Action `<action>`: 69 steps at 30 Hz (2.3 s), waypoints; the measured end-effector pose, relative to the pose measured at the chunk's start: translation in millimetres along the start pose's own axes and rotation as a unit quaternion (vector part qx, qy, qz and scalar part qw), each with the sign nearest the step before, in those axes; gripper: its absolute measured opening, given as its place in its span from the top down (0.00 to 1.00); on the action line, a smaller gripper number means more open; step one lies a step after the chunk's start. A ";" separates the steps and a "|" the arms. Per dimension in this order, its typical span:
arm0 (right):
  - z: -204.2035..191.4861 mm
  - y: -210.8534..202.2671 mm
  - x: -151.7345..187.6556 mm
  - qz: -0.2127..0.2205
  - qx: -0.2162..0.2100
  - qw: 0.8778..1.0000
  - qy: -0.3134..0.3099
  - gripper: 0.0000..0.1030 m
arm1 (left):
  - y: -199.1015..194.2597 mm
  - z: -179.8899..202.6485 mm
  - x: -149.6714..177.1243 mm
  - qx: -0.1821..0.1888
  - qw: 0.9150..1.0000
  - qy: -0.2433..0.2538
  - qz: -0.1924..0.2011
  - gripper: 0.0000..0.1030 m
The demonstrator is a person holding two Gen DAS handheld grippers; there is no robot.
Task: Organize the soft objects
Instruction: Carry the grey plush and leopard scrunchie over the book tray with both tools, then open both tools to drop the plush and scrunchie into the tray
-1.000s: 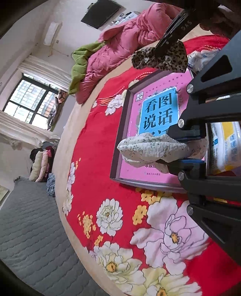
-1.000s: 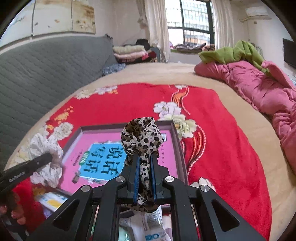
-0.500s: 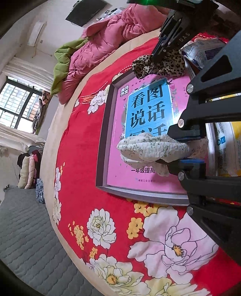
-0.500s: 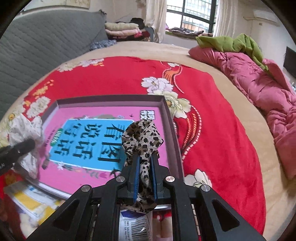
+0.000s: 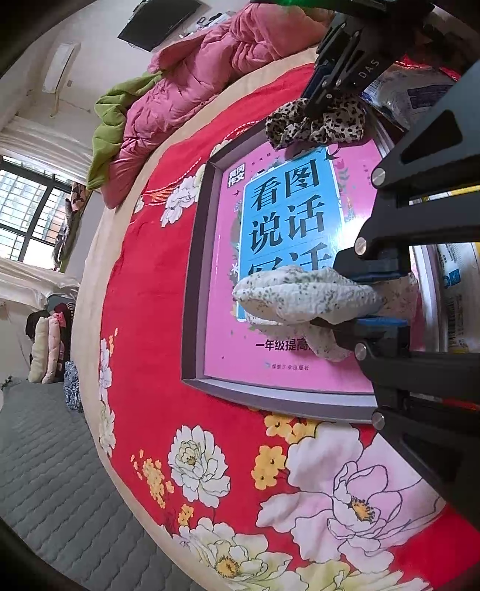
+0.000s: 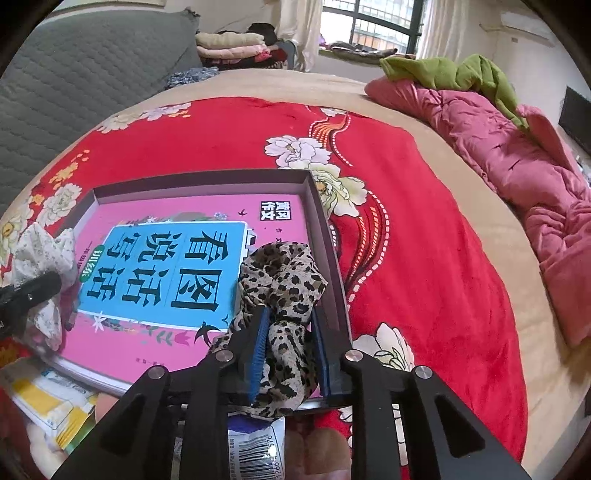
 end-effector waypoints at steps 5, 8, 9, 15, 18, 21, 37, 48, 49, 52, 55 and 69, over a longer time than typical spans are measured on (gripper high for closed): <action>0.8 0.2 0.2 -0.001 0.002 1.000 0.001 0.72 | 4.8 1.4 -0.4 -0.001 1.000 0.004 -0.006 0.86; 3.3 -2.5 0.5 0.002 0.006 1.000 0.004 0.66 | 7.9 1.6 -0.6 -0.002 1.000 0.004 -0.013 0.86; 4.4 -4.1 0.5 0.003 0.006 1.000 0.005 0.64 | 9.0 2.0 -0.5 -0.002 1.000 0.004 -0.016 0.86; 7.1 -10.8 0.8 0.008 -0.002 1.000 0.011 0.58 | 11.6 3.0 0.6 -0.005 1.000 0.008 -0.026 0.86; 8.8 -12.9 1.7 0.010 -0.004 1.000 0.017 0.56 | 12.8 3.2 1.2 -0.007 0.999 0.007 -0.032 0.86; 10.1 -14.1 2.7 0.009 -0.008 1.000 0.020 0.54 | 14.1 2.2 1.0 -0.007 0.999 0.005 -0.037 0.86; 19.8 -26.2 5.7 0.021 -0.001 0.999 0.030 0.44 | 10.8 6.3 0.7 0.009 0.999 0.011 -0.041 0.57; 29.3 -44.6 7.9 0.042 -0.003 0.998 0.040 0.42 | -11.5 1.4 -7.9 0.047 0.999 -0.001 -0.012 0.41; 30.7 -46.5 8.4 0.044 -0.003 0.998 0.041 0.42 | -14.4 0.2 -9.3 0.049 0.999 -0.004 -0.007 0.41; 35.1 -52.9 9.8 0.050 -0.007 0.998 0.046 0.39 | -25.1 -5.5 -13.9 0.055 0.998 -0.012 0.012 0.41; 38.1 -60.1 11.4 0.059 -0.008 0.997 0.044 0.38 | -36.0 -12.7 -18.2 0.055 0.998 -0.020 0.028 0.40; 47.4 -93.7 27.5 0.103 -0.032 0.993 0.046 0.31 | -77.4 -37.2 -7.3 0.029 0.996 -0.036 0.071 0.40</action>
Point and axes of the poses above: each gripper's, at about its wrist camera, not at the fingertips, and y roughly the way its jaws point, z to its right, x to its underside, the point moved 9 cm from there along y, roughly the way its jaws point, and after that the axes turned 15 degrees about -z, right-handed, at the moved point
